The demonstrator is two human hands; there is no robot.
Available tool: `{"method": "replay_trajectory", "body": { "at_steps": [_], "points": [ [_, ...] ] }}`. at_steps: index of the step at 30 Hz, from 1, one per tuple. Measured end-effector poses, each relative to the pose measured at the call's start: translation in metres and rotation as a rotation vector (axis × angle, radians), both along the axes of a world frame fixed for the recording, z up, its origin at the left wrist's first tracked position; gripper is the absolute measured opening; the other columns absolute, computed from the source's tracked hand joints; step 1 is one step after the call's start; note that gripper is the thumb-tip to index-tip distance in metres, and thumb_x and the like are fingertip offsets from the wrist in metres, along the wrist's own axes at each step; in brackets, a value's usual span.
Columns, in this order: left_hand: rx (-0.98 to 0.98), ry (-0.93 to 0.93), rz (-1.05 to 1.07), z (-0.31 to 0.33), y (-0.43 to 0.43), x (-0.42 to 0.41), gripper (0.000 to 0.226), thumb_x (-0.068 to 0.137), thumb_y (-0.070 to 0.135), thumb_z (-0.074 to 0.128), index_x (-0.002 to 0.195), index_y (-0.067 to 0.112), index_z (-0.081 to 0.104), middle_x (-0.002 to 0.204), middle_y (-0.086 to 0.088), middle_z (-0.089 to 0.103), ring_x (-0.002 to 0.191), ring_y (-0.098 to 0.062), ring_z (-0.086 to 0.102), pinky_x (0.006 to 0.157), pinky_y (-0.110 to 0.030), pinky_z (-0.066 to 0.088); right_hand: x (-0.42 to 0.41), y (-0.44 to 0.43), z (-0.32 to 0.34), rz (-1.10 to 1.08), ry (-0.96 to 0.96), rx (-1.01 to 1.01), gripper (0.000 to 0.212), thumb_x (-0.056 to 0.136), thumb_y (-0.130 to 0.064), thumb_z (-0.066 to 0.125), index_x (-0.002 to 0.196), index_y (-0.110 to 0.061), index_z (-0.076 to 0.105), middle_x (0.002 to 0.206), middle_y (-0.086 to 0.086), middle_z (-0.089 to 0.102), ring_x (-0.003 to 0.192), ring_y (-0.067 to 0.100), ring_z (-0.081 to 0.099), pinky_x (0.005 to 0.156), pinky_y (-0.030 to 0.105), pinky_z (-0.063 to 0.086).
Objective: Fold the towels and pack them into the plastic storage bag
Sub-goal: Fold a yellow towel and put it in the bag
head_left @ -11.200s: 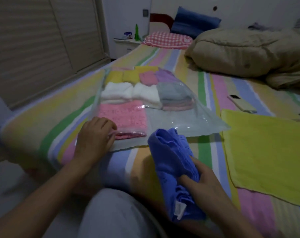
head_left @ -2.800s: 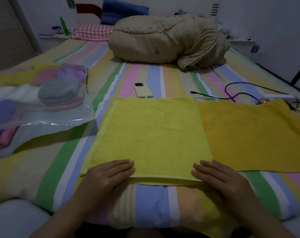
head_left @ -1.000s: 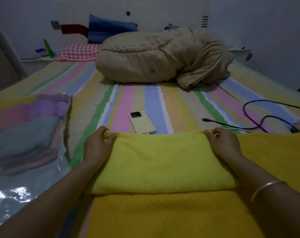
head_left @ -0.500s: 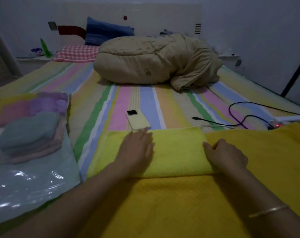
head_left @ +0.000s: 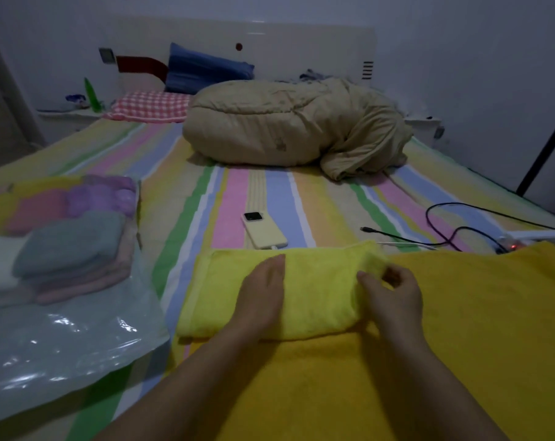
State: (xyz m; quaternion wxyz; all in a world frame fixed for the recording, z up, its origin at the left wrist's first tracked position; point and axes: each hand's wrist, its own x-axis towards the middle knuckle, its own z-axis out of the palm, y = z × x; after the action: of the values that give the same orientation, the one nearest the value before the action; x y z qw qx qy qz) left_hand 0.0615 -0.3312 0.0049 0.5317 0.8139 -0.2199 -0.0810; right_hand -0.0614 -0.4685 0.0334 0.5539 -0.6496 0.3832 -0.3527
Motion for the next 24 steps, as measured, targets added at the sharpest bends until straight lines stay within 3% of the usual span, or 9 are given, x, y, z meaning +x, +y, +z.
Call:
{"method": "replay_trajectory", "body": {
  "at_steps": [2,4,8,11,13,16,18,20,24],
  "points": [
    [-0.210,0.443,0.143,0.016,0.016,0.018,0.046,0.100,0.043,0.030,0.110,0.012,0.063,0.113,-0.006,0.066,0.095,-0.020,0.061,0.077,-0.031,0.047,0.021,0.033,0.012,0.003,-0.025,-0.211,0.026,0.081,-0.009,0.068,0.102,-0.020,0.056,0.086,-0.010,0.059,0.090,0.022,0.060,0.070,0.028,0.038],
    [-0.315,0.784,0.163,0.030,0.037,0.035,0.051,0.102,0.044,0.025,0.105,0.007,0.059,0.103,-0.012,0.066,0.083,-0.024,0.063,0.068,-0.034,0.048,0.041,0.069,0.017,0.103,0.004,-0.394,0.027,0.080,-0.010,0.066,0.101,-0.024,0.057,0.089,-0.010,0.064,0.088,0.021,0.061,0.069,0.030,0.042],
    [-0.247,0.918,0.173,0.040,0.076,0.065,0.055,0.098,0.056,0.026,0.088,0.009,0.054,0.068,-0.009,0.058,0.063,-0.023,0.052,0.059,-0.030,0.042,0.067,0.125,0.006,0.597,0.200,-0.677,0.034,0.083,-0.025,0.063,0.116,-0.031,0.054,0.112,-0.007,0.066,0.104,0.017,0.059,0.084,0.034,0.045],
    [-0.119,0.860,0.147,0.037,0.083,0.070,0.044,0.095,0.047,0.047,0.078,0.009,0.059,0.050,-0.005,0.057,0.054,-0.022,0.055,0.056,-0.030,0.043,0.067,0.135,-0.006,0.846,0.190,-0.732,0.037,0.085,-0.038,0.059,0.121,-0.032,0.055,0.119,-0.011,0.061,0.114,0.010,0.052,0.094,0.026,0.040],
    [-0.030,0.672,0.168,0.023,0.081,0.071,0.027,0.087,0.029,0.068,0.103,0.008,0.061,0.078,-0.011,0.067,0.075,-0.027,0.064,0.071,-0.036,0.053,0.062,0.123,-0.006,0.739,0.086,-0.700,0.032,0.081,-0.038,0.055,0.111,-0.030,0.063,0.112,-0.013,0.063,0.109,0.008,0.053,0.093,0.021,0.038],
    [0.049,0.365,0.193,0.019,0.080,0.065,0.080,0.074,0.019,0.074,0.142,0.023,0.031,0.117,-0.014,0.062,0.101,-0.033,0.062,0.090,-0.045,0.051,0.058,0.086,-0.009,0.459,0.065,-0.623,0.016,0.085,-0.029,0.057,0.098,-0.028,0.065,0.104,-0.010,0.065,0.102,0.011,0.056,0.088,0.025,0.042],
    [0.051,0.191,0.189,0.020,0.083,0.062,0.081,0.068,0.025,0.064,0.140,0.035,0.028,0.106,-0.010,0.066,0.093,-0.032,0.064,0.085,-0.048,0.053,0.057,0.063,-0.009,0.393,0.149,-0.457,0.014,0.089,-0.024,0.063,0.102,-0.028,0.060,0.108,-0.007,0.063,0.101,0.015,0.059,0.085,0.033,0.047],
    [0.083,0.051,0.197,0.018,0.088,0.061,0.071,0.076,0.015,0.061,0.137,0.036,0.032,0.097,-0.006,0.065,0.089,-0.032,0.063,0.081,-0.042,0.052,0.060,0.052,-0.011,0.417,0.260,-0.237,0.026,0.089,-0.029,0.064,0.112,-0.025,0.055,0.111,-0.003,0.062,0.099,0.018,0.060,0.085,0.035,0.048],
    [0.283,-0.137,0.218,0.010,0.093,0.063,0.067,0.082,0.004,0.057,0.141,0.029,0.035,0.120,-0.011,0.058,0.105,-0.033,0.057,0.080,-0.032,0.043,0.069,0.060,-0.013,0.542,0.406,0.066,0.071,0.084,-0.044,0.067,0.140,-0.017,0.032,0.114,0.003,0.057,0.105,0.024,0.059,0.091,0.038,0.048]
  ]
}}
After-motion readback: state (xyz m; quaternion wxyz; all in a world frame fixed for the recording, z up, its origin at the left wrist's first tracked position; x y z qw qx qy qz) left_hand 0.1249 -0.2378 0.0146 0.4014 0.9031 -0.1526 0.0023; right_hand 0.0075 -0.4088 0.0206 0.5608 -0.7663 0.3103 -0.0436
